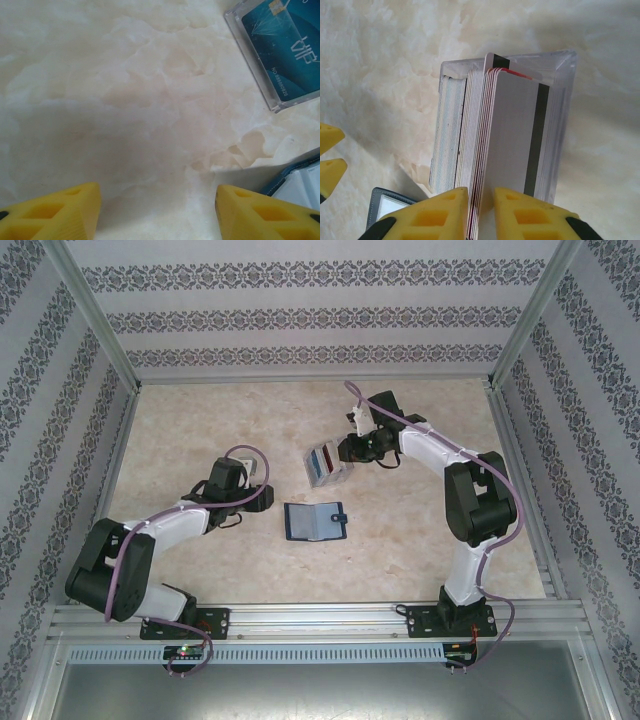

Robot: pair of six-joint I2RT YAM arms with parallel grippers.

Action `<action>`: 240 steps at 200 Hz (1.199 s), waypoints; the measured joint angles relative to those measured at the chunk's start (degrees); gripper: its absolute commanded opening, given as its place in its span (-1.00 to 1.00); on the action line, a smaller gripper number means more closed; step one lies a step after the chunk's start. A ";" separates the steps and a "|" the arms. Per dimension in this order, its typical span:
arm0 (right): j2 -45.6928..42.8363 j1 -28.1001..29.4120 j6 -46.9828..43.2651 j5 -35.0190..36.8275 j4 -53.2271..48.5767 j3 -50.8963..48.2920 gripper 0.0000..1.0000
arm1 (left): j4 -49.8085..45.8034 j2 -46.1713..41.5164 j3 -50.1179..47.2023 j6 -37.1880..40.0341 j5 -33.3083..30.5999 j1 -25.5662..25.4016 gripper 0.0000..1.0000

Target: Put the credit cards into the card holder

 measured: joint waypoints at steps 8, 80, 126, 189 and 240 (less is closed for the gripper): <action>-0.04 -0.04 0.07 0.00 0.09 0.00 -0.71 | -0.22 0.48 0.39 0.00 0.20 0.00 0.24; -1.16 -0.13 0.24 0.13 0.39 0.00 -0.82 | -0.63 3.98 2.36 0.00 1.27 0.00 0.23; -1.46 -0.15 0.24 1.86 0.39 0.00 -0.87 | -1.18 4.02 2.78 0.00 1.29 0.00 0.22; -2.27 1.18 -0.07 13.92 -2.45 -0.09 -0.97 | -1.36 4.02 2.78 0.00 1.27 0.00 0.21; -1.88 2.27 -0.02 18.75 -3.76 0.79 -1.00 | -1.42 4.02 2.78 -0.02 1.25 0.00 0.18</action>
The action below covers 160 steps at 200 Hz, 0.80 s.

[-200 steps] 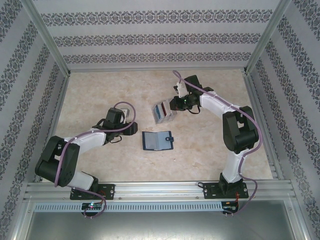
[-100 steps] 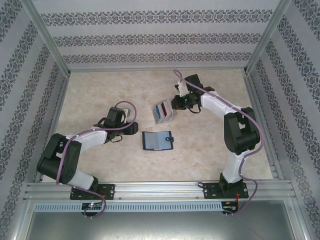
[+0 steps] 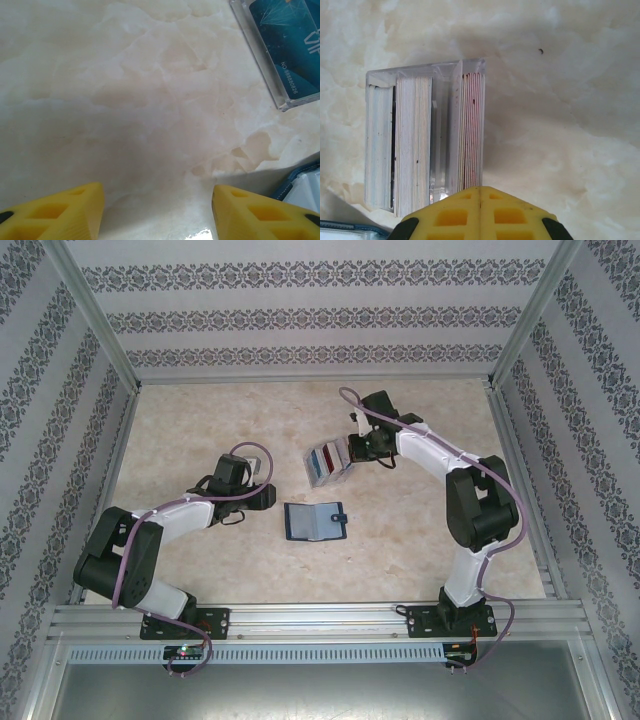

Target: Put the credit cards into the card holder

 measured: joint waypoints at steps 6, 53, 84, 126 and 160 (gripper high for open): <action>0.04 0.02 0.00 0.26 -0.13 0.09 -1.00 | -0.04 0.00 0.00 0.00 0.00 0.00 0.18; 0.02 0.35 0.28 1.62 -0.37 0.22 -1.00 | -0.13 -0.02 0.00 0.00 0.00 0.00 0.18; -2.78 0.33 0.35 1.75 0.33 -0.98 -1.00 | -0.13 -0.39 0.00 0.02 -0.02 0.00 0.18; -11.17 -0.17 0.52 2.19 2.45 -5.62 -1.00 | -0.13 -2.73 -0.02 0.02 0.00 0.00 0.18; -17.84 -0.17 1.57 2.03 2.97 -9.81 -1.00 | -0.15 -4.00 -0.15 -0.07 0.00 0.00 0.12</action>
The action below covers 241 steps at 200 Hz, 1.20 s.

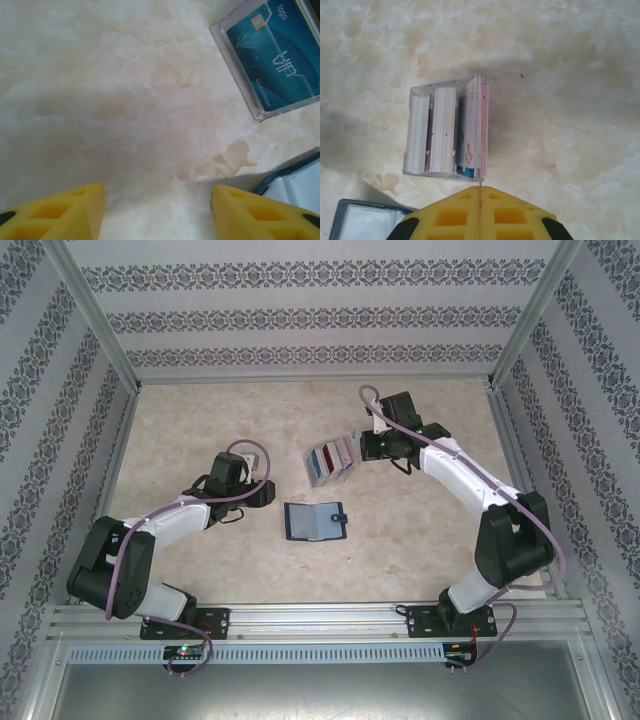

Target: Put the credit cards into the card holder

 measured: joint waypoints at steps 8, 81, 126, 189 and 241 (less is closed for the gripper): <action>-1.66 0.00 0.24 -0.33 0.04 -1.31 -1.00 | 0.00 -0.46 -0.07 -0.02 0.02 0.00 0.12; -13.55 4.94 7.54 -13.94 2.34 -18.60 -1.00 | -2.89 -10.78 -3.78 -6.60 9.73 0.00 0.18; -9.84 7.50 10.95 -26.18 8.79 -25.59 -1.00 | -8.02 -13.27 -4.28 -8.92 14.19 -0.37 0.09; 0.48 4.44 11.10 -36.76 15.87 -27.93 -1.00 | -7.89 -6.80 -4.92 -12.52 15.63 -3.13 -0.20; 4.83 3.02 12.09 -41.11 19.34 -27.96 -1.00 | -5.46 0.68 -4.79 -15.19 15.37 -5.35 -0.49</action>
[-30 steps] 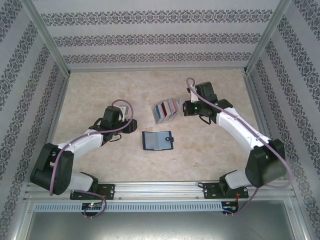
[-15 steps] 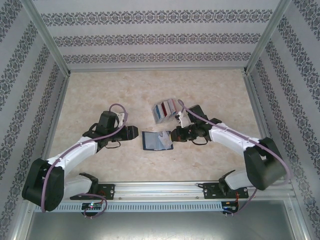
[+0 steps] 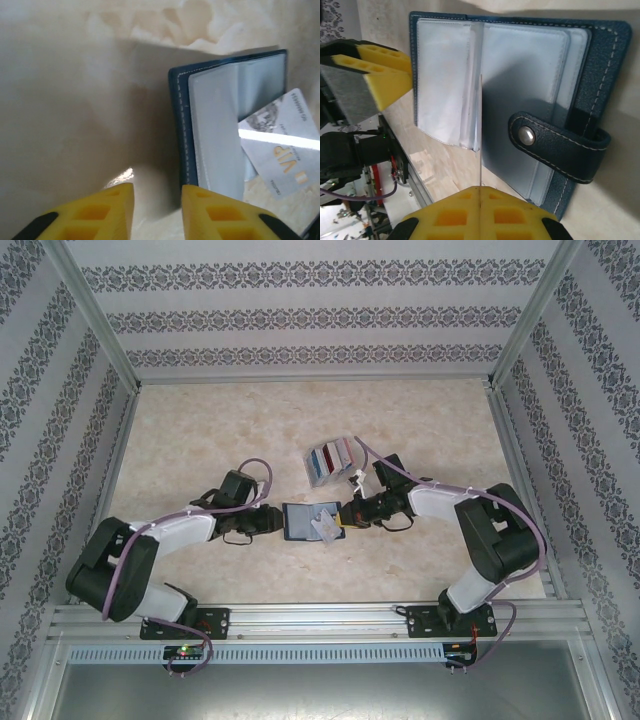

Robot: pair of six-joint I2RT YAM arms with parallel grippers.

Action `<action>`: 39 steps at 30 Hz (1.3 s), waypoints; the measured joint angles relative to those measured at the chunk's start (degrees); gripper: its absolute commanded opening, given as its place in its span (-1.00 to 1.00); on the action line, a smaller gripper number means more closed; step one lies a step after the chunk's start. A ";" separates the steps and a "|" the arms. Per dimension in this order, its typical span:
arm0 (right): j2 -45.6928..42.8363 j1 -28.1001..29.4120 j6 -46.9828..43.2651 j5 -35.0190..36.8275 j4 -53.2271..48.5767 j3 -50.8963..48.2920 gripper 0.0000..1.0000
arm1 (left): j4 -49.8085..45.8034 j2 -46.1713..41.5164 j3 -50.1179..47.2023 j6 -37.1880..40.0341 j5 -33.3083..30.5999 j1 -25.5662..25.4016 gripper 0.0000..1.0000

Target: Put the credit cards into the card holder

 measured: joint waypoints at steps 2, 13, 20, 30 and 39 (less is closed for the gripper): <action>1.09 -0.02 0.35 -0.63 0.85 0.00 -1.00 | 0.39 1.40 0.00 -0.61 -0.22 -0.02 -0.59; 2.69 -0.02 1.75 -3.02 4.63 0.02 -1.00 | 1.16 3.30 1.22 -1.05 -2.21 -0.42 -0.77; 5.38 -0.02 3.08 -2.99 6.03 0.15 -1.00 | 1.01 5.33 2.69 -0.98 -3.21 -0.79 -0.80; 5.53 0.11 8.15 2.60 8.11 0.04 -1.00 | 0.90 5.33 2.69 -1.01 -4.39 -0.79 -0.81; 5.51 3.91 15.19 9.05 12.63 -0.28 -1.00 | 0.76 5.33 2.69 -1.01 -4.52 -1.49 -0.82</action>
